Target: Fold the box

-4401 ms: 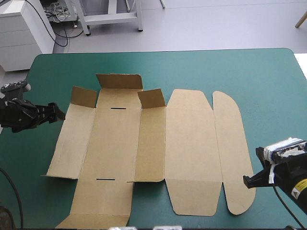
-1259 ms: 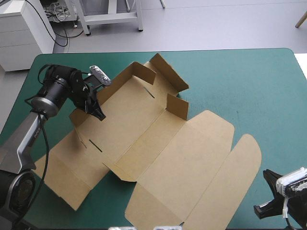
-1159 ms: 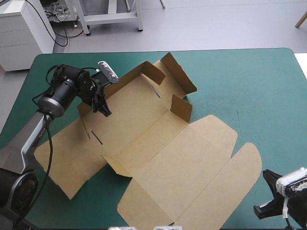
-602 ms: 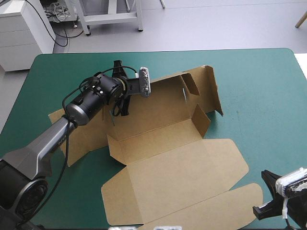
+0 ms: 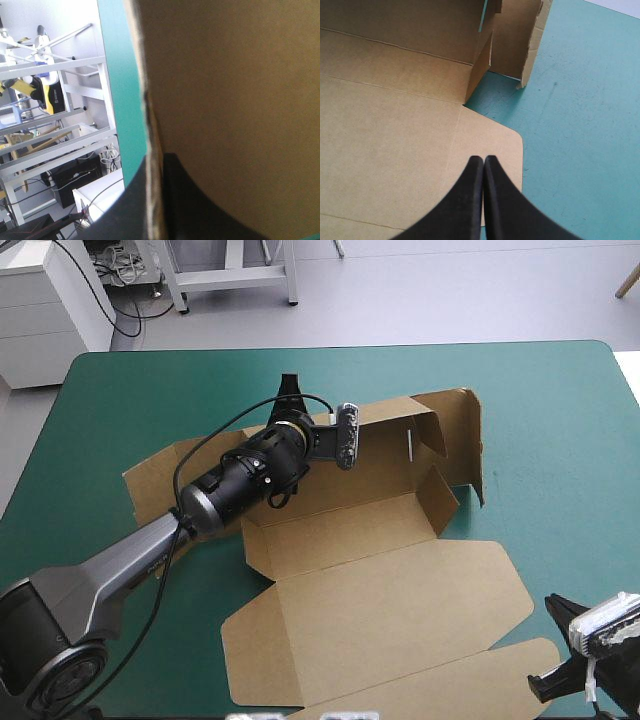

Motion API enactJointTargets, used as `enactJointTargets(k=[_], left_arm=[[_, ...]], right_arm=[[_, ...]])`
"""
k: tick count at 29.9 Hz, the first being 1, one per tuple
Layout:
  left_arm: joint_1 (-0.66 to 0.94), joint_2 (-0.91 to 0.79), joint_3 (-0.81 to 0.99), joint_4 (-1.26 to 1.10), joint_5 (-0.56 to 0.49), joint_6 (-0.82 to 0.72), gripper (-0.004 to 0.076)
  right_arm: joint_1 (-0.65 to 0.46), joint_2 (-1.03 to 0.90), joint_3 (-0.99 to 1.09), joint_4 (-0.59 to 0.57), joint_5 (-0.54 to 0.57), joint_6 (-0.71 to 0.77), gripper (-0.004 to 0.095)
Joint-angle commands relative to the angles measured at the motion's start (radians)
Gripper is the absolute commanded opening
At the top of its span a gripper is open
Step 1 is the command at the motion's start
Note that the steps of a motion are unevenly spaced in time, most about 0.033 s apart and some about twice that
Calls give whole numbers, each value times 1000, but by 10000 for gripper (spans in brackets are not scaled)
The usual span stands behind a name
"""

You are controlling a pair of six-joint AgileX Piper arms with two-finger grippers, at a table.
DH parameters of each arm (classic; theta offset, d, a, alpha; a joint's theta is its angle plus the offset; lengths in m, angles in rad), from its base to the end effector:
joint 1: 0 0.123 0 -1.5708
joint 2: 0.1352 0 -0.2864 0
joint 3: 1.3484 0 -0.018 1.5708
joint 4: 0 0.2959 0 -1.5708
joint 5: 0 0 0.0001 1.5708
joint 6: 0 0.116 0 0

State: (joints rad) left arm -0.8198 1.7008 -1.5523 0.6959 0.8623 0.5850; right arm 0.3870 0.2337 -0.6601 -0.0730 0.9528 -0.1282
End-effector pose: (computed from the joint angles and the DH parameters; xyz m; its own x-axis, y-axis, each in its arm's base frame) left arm 0.3433 -0.2850 0.3271 0.1303 0.9912 -0.0235 0.6188 -0.0628 0.7830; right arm 0.0828 0.0263 0.3381 -0.3315 -0.3181 -0.8882 -0.3888 0.9039 -0.1786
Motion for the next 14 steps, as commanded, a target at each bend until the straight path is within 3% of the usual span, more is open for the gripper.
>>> enactJointTargets(k=[1,6,14], left_arm=[[-37,-46,-22,48,-37,-22,-8],[-50,-53,33,136,-57,-121,-8],[-125,-149,297,573,-162,-464,-8]], right_arm=[[-4,10,-25,-9,-69,-13,-20],[-4,10,-25,-9,-65,-13,-20],[-4,10,-25,-9,-61,-13,-20]])
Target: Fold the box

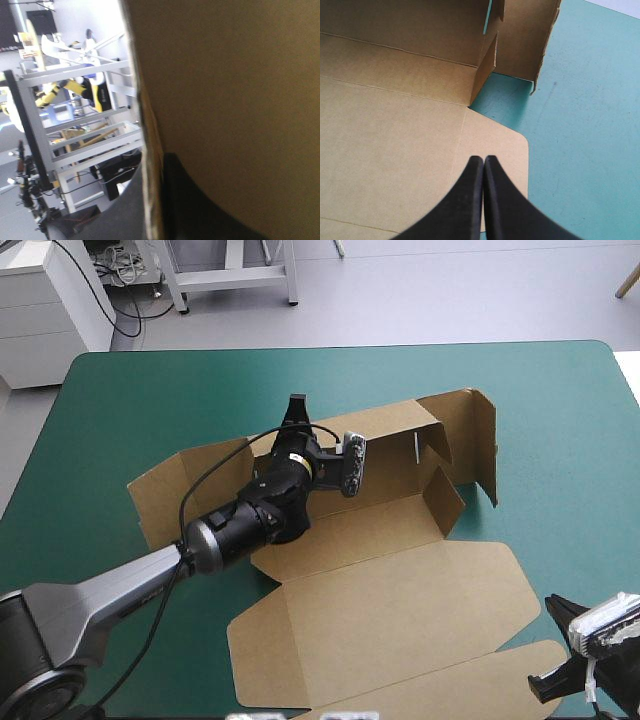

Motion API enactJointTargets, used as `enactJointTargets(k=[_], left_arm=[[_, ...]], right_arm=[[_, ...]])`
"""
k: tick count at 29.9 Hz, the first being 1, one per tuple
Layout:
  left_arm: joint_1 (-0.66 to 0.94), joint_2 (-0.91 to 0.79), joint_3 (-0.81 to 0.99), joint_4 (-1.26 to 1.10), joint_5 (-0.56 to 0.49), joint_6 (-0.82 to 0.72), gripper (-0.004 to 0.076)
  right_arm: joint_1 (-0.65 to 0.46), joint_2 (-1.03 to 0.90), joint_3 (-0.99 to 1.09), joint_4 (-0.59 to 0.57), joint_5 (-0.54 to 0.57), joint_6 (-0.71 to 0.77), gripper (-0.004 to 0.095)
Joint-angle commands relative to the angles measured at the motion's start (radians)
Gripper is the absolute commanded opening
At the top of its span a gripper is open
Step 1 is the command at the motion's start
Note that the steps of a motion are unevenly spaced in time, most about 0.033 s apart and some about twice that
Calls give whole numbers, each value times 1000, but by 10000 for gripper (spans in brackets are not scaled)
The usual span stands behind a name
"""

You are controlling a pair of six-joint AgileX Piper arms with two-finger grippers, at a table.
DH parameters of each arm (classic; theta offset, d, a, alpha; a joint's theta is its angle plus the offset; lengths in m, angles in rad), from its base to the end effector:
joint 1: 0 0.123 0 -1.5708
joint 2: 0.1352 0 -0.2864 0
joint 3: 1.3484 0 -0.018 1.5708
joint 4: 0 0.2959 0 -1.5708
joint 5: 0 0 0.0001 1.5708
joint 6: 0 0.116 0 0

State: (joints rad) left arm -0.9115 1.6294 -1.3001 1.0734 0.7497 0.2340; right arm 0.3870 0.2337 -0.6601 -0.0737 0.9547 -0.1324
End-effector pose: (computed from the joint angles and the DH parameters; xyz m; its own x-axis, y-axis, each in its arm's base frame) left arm 0.3123 -0.2894 0.2936 0.1678 0.9854 0.0269 0.4804 -0.1056 0.8707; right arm 0.0827 0.0262 0.3379 -0.3314 -0.3228 -0.8865 -0.3900 0.9025 -0.1828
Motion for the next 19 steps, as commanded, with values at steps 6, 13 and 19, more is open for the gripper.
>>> enactJointTargets(k=[6,13,19], left_arm=[[-44,-159,189,428,-64,-295,-8],[-44,-224,333,632,-85,-475,-8],[-44,-220,353,634,-158,-541,-8]], right_arm=[[-4,10,-25,-8,-63,-8,-20],[-4,10,-25,-8,-65,-1,-20],[-4,10,-25,-6,-66,-1,-20]])
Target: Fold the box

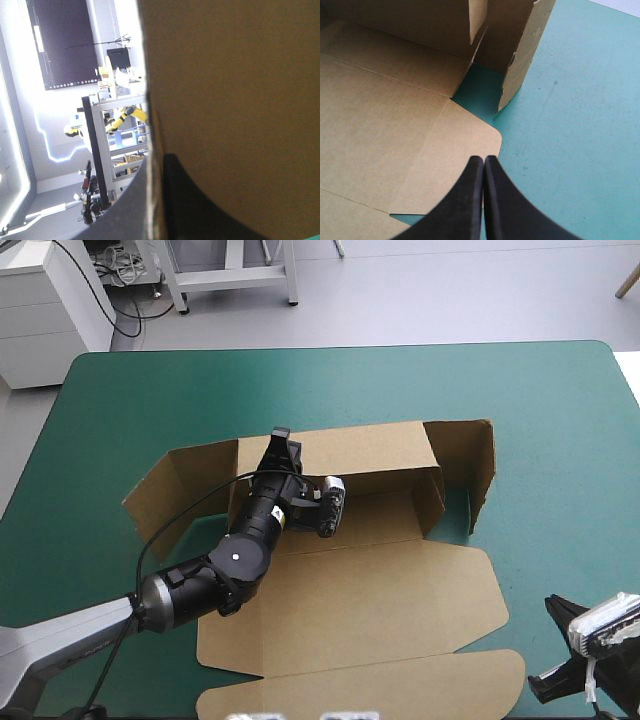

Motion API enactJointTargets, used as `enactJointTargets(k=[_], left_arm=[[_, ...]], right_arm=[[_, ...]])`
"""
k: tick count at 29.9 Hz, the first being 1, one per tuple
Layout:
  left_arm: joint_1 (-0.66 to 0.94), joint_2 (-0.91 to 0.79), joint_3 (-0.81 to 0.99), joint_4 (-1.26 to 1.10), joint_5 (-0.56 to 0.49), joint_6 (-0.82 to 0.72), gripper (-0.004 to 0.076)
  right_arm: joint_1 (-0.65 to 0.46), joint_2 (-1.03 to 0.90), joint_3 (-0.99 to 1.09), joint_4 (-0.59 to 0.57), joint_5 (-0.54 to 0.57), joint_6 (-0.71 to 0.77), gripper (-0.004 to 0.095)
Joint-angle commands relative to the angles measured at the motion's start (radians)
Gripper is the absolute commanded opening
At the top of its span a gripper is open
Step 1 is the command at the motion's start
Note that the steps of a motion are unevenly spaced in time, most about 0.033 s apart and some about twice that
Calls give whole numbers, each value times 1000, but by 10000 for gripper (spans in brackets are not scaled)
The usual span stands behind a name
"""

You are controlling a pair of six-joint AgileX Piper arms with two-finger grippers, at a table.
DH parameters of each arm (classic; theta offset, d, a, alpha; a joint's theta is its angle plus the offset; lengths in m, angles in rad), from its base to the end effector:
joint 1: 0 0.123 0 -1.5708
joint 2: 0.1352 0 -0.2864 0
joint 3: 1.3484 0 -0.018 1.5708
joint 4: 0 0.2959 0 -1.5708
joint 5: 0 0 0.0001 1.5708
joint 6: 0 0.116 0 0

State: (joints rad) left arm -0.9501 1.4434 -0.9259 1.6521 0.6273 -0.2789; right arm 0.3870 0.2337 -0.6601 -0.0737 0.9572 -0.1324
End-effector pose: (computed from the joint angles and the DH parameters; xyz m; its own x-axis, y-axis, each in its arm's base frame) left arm 0.2683 -0.2584 0.2682 0.2997 0.9530 0.0435 0.2687 -0.1280 0.9547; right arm 0.0826 0.0261 0.3377 -0.3336 -0.3235 -0.8855 -0.3903 0.9024 -0.1826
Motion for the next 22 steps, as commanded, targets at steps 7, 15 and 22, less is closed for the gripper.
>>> enactJointTargets(k=[7,15,22], left_arm=[[-5,-22,-22,53,-63,-48,-8],[14,2,-22,56,-43,-119,-8],[26,2,-22,56,-29,-148,-8]], right_arm=[[-4,10,-25,7,-90,28,-19],[-4,10,-25,38,-91,47,205],[-4,10,-25,38,-89,47,566]])
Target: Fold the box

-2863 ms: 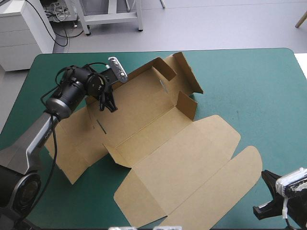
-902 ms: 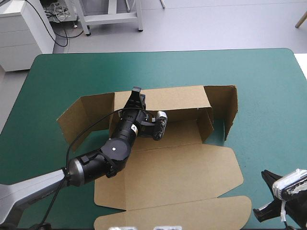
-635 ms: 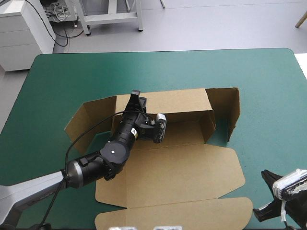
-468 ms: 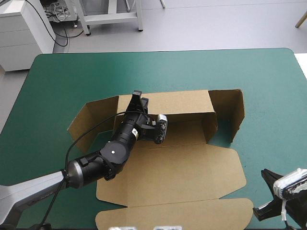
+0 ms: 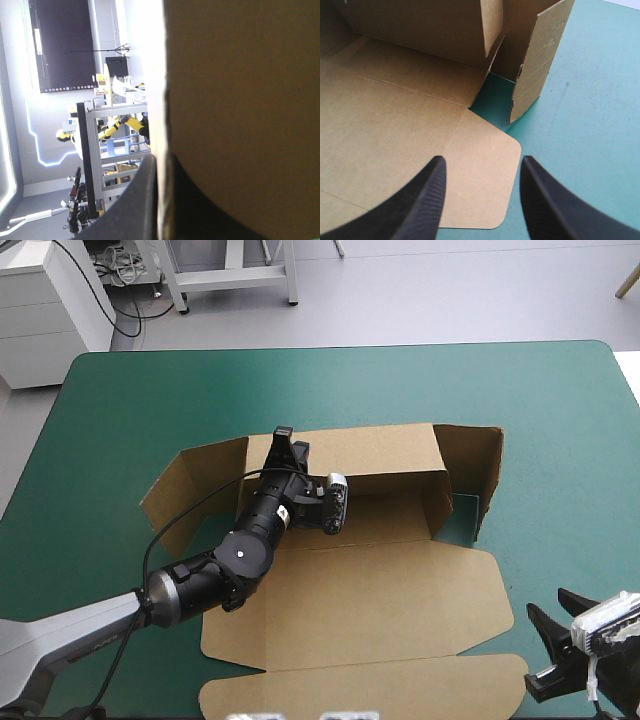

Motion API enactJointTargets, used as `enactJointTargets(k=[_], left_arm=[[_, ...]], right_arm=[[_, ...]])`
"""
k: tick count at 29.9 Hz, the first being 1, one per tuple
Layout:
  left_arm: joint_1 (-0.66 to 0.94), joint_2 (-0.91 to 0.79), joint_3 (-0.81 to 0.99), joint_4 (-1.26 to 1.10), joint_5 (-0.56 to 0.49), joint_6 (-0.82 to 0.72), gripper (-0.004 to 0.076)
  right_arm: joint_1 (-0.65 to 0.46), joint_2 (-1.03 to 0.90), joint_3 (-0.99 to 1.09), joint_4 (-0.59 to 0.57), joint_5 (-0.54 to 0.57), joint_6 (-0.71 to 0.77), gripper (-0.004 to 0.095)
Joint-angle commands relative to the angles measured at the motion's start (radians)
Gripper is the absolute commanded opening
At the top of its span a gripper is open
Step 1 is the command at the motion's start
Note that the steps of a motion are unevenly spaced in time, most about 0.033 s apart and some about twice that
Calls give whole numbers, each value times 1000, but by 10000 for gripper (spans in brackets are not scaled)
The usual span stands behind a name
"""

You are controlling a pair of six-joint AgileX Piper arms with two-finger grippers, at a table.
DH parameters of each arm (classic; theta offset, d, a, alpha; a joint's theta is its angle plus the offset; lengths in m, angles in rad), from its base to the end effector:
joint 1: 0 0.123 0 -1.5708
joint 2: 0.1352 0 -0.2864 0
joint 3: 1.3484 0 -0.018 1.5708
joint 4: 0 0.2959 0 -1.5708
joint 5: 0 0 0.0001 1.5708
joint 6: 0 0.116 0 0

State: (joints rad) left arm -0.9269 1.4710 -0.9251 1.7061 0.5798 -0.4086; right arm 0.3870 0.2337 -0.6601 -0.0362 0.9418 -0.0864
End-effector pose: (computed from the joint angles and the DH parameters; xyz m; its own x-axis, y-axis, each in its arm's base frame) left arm 0.2751 -0.2614 0.2591 0.3035 0.9521 -0.0375 0.3009 -0.0584 0.9519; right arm 0.0820 0.0298 0.3391 -0.3441 -0.2563 -0.9033 -0.3919 0.9134 -0.1099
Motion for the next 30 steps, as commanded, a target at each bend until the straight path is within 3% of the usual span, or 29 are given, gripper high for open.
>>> enactJointTargets(k=[1,11,18,25,30], left_arm=[[3,-26,-22,2,16,-18,-8],[1,-26,-22,2,30,-71,-8],[1,-26,-22,3,39,-82,-8],[-5,-28,-22,3,45,-80,-8],[-10,-28,-22,3,58,-80,-8]], right_arm=[[-4,10,-25,0,-74,1,590],[-4,29,-25,-2,-73,16,621],[-4,186,-100,-29,-73,98,621],[-4,422,-285,-247,-73,272,646],[-4,603,-425,-284,-72,287,720]])
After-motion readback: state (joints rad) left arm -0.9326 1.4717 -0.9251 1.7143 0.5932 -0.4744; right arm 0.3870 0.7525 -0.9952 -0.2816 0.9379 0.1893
